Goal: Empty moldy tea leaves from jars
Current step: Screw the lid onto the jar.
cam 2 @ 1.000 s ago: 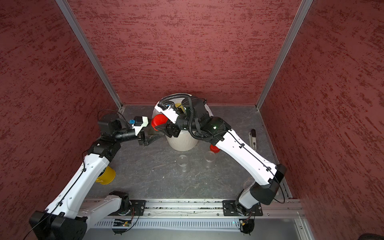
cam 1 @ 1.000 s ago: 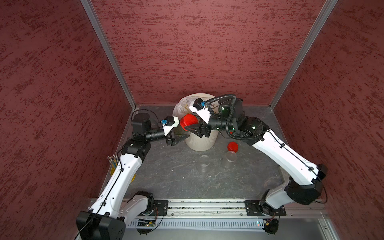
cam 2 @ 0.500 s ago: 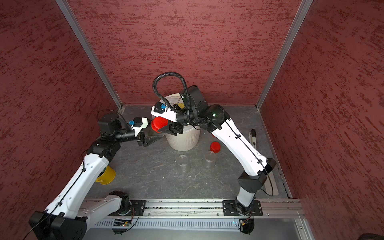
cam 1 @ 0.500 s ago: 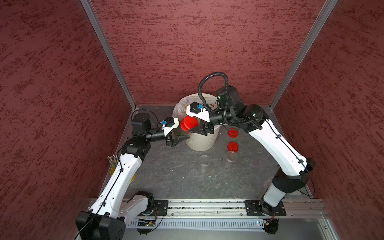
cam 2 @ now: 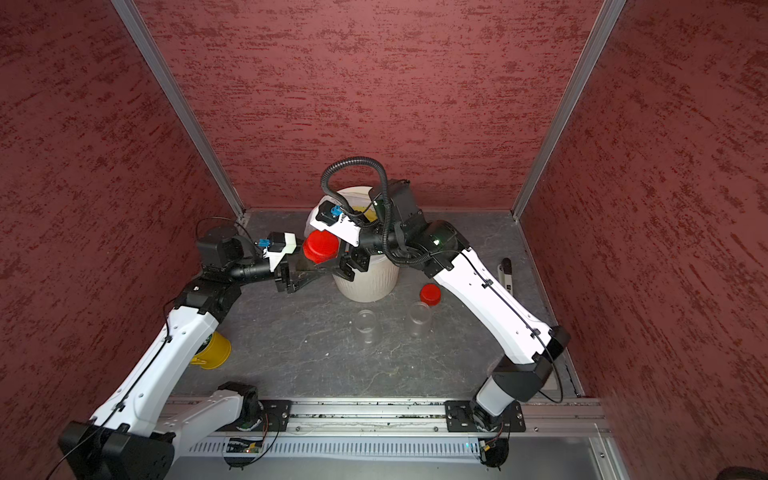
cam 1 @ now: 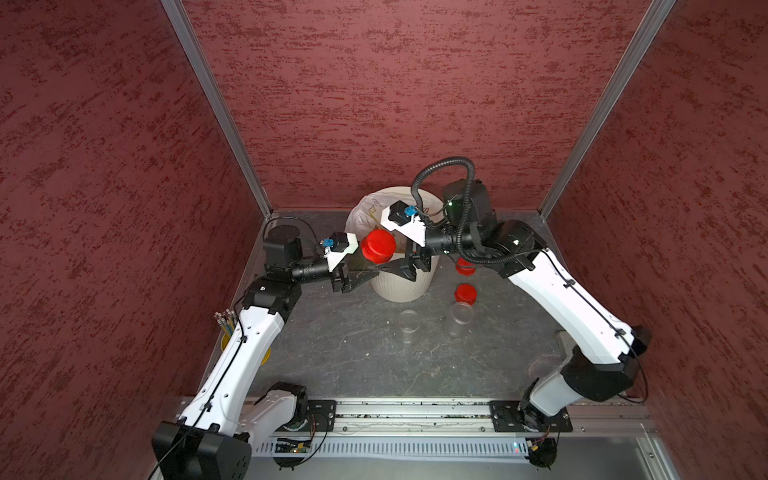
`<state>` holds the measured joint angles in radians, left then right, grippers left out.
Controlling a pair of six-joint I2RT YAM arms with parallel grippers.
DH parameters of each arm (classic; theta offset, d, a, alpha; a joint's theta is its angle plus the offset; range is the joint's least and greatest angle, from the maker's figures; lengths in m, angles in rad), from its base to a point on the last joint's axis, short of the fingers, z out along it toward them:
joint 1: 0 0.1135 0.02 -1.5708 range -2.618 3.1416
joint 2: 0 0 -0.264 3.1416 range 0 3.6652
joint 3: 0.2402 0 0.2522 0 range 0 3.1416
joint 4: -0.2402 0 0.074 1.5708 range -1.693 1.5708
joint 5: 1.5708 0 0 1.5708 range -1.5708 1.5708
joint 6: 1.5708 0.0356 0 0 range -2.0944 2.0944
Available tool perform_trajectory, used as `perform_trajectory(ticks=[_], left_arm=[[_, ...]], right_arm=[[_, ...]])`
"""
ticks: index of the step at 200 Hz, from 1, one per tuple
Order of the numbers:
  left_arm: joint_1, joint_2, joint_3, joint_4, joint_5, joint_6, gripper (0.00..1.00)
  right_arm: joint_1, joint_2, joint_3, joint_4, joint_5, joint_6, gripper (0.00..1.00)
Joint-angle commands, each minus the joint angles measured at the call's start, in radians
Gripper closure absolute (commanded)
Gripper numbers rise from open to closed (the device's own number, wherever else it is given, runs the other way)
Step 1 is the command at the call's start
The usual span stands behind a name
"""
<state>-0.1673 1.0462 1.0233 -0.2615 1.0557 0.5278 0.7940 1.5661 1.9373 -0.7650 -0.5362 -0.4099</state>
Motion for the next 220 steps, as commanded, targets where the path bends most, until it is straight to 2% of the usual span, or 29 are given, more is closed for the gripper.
perform_trajectory(ticks=[1,32,68,220], left_arm=[[0.005,-0.003,0.003,0.040,-0.014,-0.019,0.37],[0.005,-0.002,0.001,0.045,-0.017,-0.021,0.37],[0.005,-0.003,-0.004,0.051,-0.018,-0.026,0.37],[0.005,-0.003,-0.002,0.048,-0.019,-0.026,0.37]], right_arm=[[0.005,-0.084,-0.054,0.198,0.047,0.202,0.02],[0.038,-0.107,-0.100,0.232,0.197,0.358,0.02],[0.051,-0.137,-0.174,0.268,0.240,0.449,0.04],[0.074,-0.067,-0.186,0.279,0.257,0.482,0.10]])
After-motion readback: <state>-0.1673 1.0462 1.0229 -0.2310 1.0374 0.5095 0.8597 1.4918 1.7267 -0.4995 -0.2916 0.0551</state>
